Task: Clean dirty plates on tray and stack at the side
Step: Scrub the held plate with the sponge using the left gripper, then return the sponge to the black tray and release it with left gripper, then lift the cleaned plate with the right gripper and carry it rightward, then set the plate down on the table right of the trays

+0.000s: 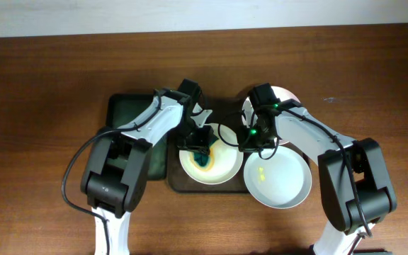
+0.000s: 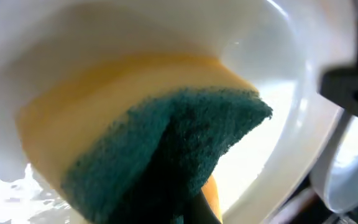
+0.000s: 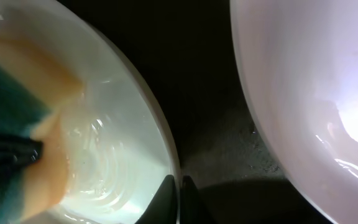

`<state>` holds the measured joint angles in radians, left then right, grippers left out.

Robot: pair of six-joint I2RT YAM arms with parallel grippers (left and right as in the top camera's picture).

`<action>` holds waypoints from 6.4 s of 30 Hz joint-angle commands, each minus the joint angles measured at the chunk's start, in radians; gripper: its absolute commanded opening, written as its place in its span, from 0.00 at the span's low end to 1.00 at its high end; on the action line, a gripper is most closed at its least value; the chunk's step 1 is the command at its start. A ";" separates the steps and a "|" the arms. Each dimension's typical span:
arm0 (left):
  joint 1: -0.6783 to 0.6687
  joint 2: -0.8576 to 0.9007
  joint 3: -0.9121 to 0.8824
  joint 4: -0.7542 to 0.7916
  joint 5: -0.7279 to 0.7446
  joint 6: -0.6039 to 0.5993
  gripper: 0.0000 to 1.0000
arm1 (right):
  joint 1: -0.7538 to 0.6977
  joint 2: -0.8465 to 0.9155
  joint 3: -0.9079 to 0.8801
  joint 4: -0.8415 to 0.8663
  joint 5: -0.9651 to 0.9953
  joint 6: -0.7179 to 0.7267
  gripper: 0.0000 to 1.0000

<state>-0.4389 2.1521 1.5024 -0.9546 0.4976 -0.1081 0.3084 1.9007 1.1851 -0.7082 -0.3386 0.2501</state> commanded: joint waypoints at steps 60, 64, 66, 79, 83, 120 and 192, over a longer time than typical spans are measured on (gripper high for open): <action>0.317 -0.333 -0.355 0.301 -0.571 -0.143 0.79 | 0.092 0.004 -0.017 0.027 0.089 0.107 0.41; 0.321 -0.468 -0.273 0.216 -0.595 -0.144 0.86 | 0.092 0.004 -0.017 0.031 0.089 0.107 0.41; 0.327 -0.579 -0.240 0.213 -0.621 -0.144 0.92 | 0.092 0.004 -0.017 0.030 0.089 0.107 0.41; 0.365 -0.862 -0.222 0.201 -0.704 -0.144 1.00 | 0.093 0.004 -0.031 0.032 0.142 0.107 0.19; 0.365 -0.862 -0.222 0.201 -0.704 -0.144 1.00 | 0.092 0.004 -0.049 0.066 0.141 0.134 0.04; 0.365 -0.862 -0.222 0.201 -0.704 -0.144 0.99 | 0.525 0.058 0.452 0.069 0.576 0.081 0.04; 0.365 -0.862 -0.222 0.201 -0.704 -0.144 1.00 | -0.653 -0.110 0.467 -0.417 -0.039 0.035 0.04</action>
<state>-0.0715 1.2865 1.2793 -0.7532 -0.2131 -0.2607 -0.1959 1.8259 1.6421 -1.1007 -0.3862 0.3088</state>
